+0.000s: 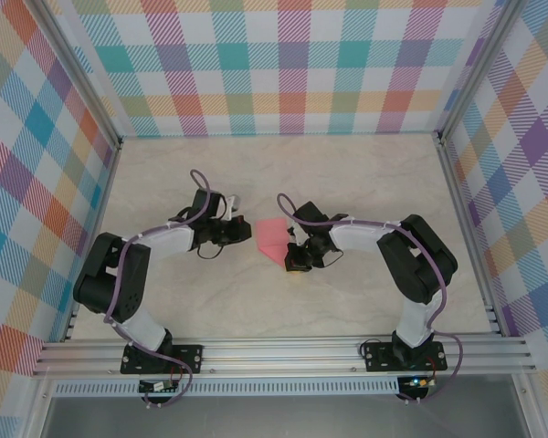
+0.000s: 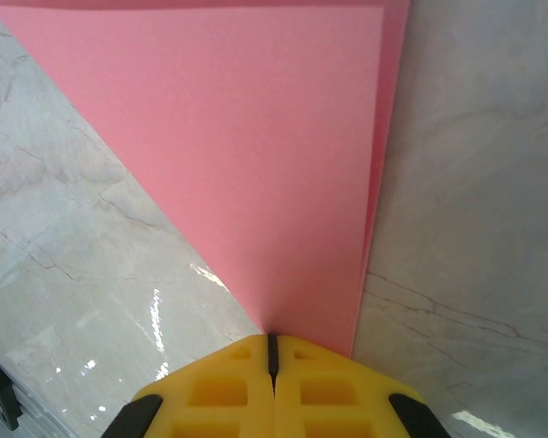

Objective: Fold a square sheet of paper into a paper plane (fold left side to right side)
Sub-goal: Third fold the triangle at the center of the table.

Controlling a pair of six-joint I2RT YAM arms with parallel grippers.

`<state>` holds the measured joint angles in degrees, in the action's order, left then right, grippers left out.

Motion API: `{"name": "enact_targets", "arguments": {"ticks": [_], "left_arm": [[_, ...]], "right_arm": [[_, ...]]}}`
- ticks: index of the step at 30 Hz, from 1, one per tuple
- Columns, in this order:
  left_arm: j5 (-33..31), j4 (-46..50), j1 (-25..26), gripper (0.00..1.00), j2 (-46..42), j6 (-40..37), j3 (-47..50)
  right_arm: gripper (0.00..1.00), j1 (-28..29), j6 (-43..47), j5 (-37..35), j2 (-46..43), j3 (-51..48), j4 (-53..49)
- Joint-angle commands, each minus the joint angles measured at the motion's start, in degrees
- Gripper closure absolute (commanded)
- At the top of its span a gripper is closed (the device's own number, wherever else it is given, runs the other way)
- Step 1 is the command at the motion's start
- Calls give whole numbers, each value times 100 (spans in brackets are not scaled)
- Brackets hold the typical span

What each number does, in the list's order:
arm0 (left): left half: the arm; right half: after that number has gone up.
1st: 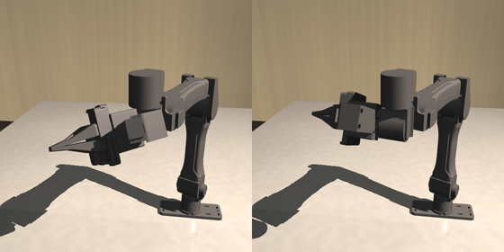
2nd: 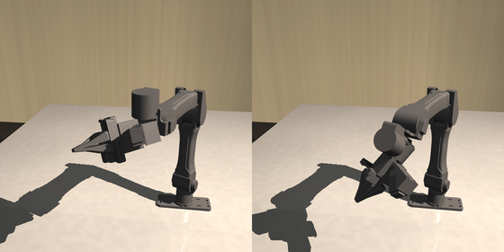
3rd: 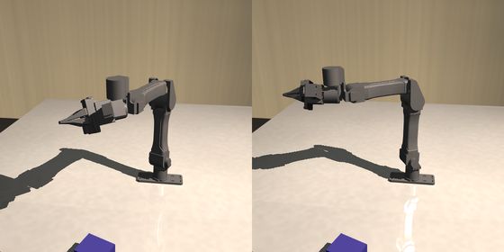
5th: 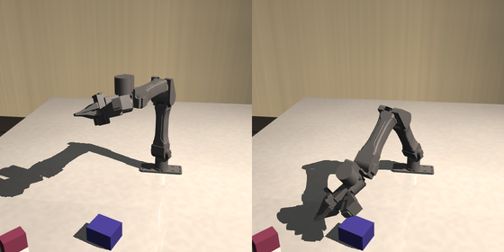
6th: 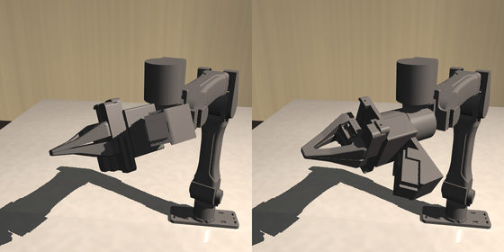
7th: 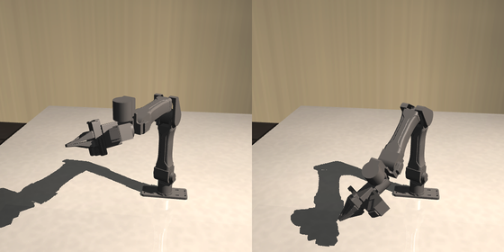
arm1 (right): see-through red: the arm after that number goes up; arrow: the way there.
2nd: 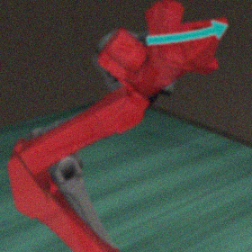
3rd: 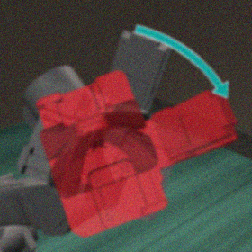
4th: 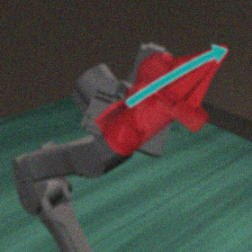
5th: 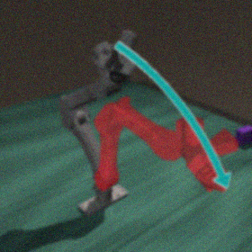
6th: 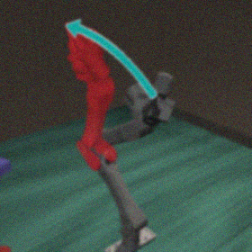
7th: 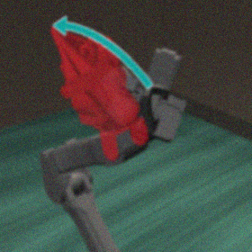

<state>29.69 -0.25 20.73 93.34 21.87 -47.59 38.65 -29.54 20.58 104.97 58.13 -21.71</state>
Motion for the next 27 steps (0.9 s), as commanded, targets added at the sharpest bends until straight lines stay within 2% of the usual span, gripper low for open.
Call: {"name": "enact_targets", "arguments": {"ticks": [1, 5, 11, 18, 27], "left_arm": [[393, -145, 335, 97, -28, 138, 110], [389, -220, 583, 98, 325, 147, -27], [299, -229, 634, 98, 843, 135, -232], [-182, -20, 629, 99, 1093, 62, -261], [-491, 234, 633, 100, 1136, 0, -240]], "right_arm": [[100, -7, 74, -546, 317, -181, -759], [100, -7, 68, -554, 323, -170, -758], [100, -7, 64, -544, 314, -170, -762], [100, -6, 71, -491, 279, -161, -752], [100, -60, -226, 46, -427, -30, -325]]}}
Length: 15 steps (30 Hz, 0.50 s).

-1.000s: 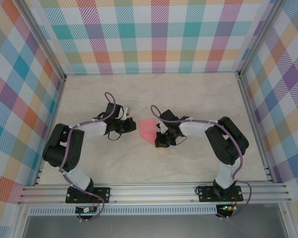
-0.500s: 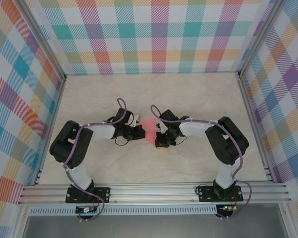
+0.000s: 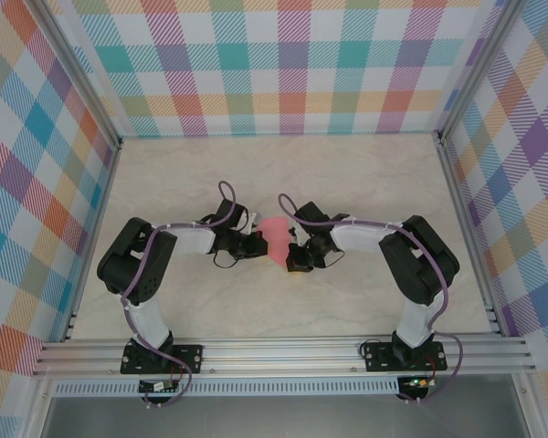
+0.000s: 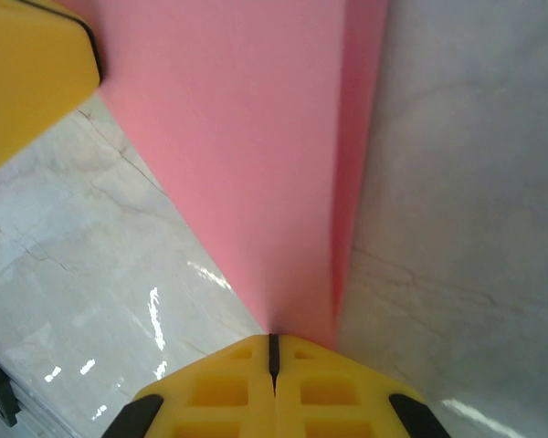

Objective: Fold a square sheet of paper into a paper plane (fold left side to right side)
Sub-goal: Third fold the triangle at the center of the table.

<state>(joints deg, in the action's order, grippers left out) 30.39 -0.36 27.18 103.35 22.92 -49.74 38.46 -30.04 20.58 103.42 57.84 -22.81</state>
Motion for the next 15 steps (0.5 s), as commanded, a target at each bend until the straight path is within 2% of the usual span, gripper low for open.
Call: {"name": "enact_targets", "arguments": {"ticks": [1, 7, 15], "left_arm": [[-573, 251, -11, 100, 141, -112, -24], [-587, 236, -11, 100, 181, -98, -49], [-569, 264, -2, 100, 203, -81, -82]], "right_arm": [[100, -40, -254, 128, -303, 51, -162], [100, -9, -1000, 354, -187, 236, 479], [100, 219, -1194, 286, 451, 842, 507]]}}
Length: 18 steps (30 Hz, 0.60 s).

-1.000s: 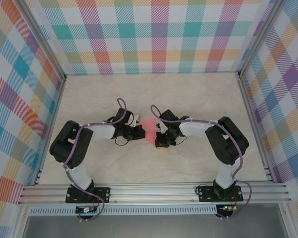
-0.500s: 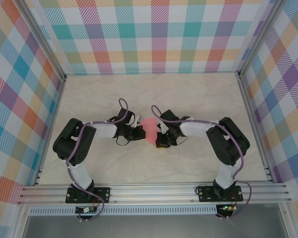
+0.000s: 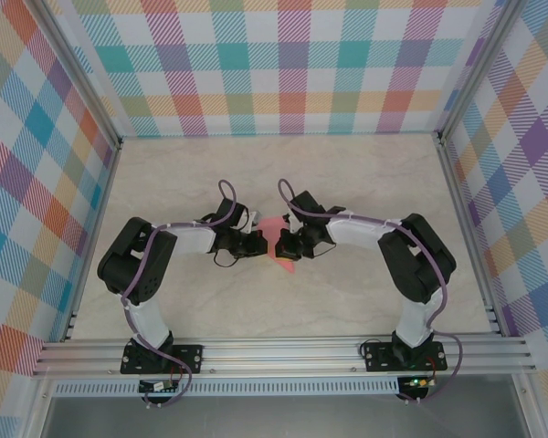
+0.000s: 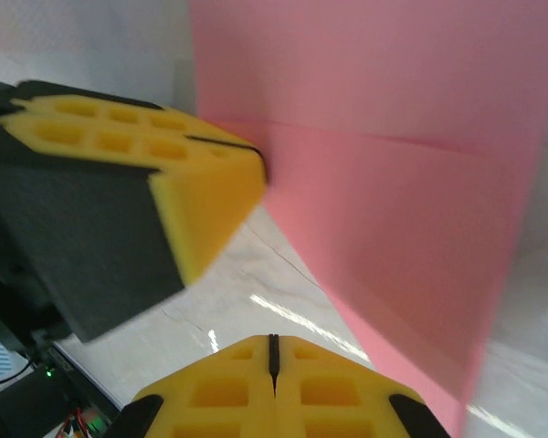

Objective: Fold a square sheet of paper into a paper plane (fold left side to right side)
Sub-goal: Third fold the triangle at the center of the table.

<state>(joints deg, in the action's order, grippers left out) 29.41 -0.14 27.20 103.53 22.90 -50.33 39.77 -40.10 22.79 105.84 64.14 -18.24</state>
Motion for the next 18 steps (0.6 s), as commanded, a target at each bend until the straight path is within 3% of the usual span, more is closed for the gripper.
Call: {"name": "enact_targets", "arguments": {"ticks": [1, 18], "left_arm": [[-480, 248, -5, 100, 177, -75, -29], [-448, 242, 3, 100, 216, -75, -43]], "right_arm": [[100, 107, -189, 24, 278, 283, 19], [100, 208, -376, -369, 657, 512, 8]]}}
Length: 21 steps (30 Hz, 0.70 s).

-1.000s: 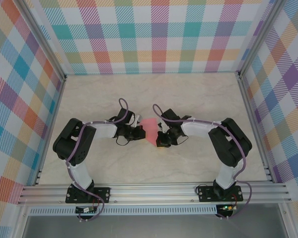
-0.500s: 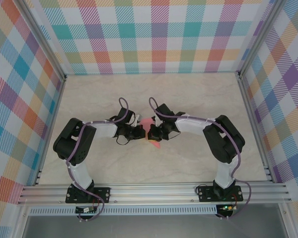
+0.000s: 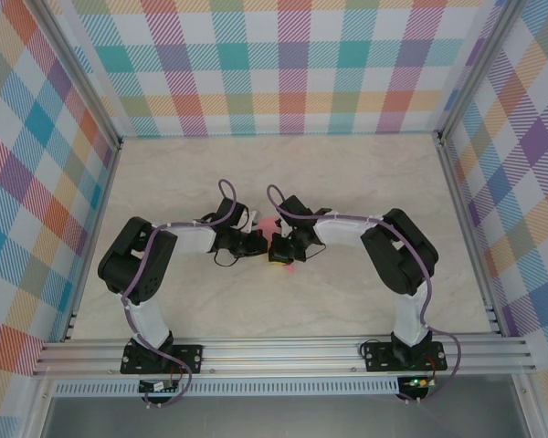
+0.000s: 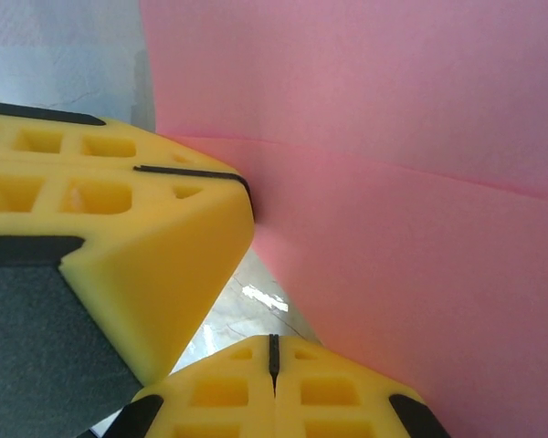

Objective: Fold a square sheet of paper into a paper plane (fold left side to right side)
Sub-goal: Third fold the triangle at the center of the table.

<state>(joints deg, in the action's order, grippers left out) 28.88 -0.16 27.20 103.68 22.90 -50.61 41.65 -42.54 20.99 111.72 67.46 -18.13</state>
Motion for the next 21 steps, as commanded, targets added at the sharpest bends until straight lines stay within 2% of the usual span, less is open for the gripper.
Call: {"name": "enact_targets", "arguments": {"ticks": [1, 10, 21], "left_arm": [[-394, 235, 4, 100, 201, -75, -5], [-436, 247, 0, 100, 211, -87, 0], [-542, 346, 5, 100, 210, -156, -20]], "right_arm": [[100, 19, -131, -208, 69, 187, 1], [100, 14, -1, -560, 88, 109, -243], [100, 1, 247, -584, -404, -916, -611]]}}
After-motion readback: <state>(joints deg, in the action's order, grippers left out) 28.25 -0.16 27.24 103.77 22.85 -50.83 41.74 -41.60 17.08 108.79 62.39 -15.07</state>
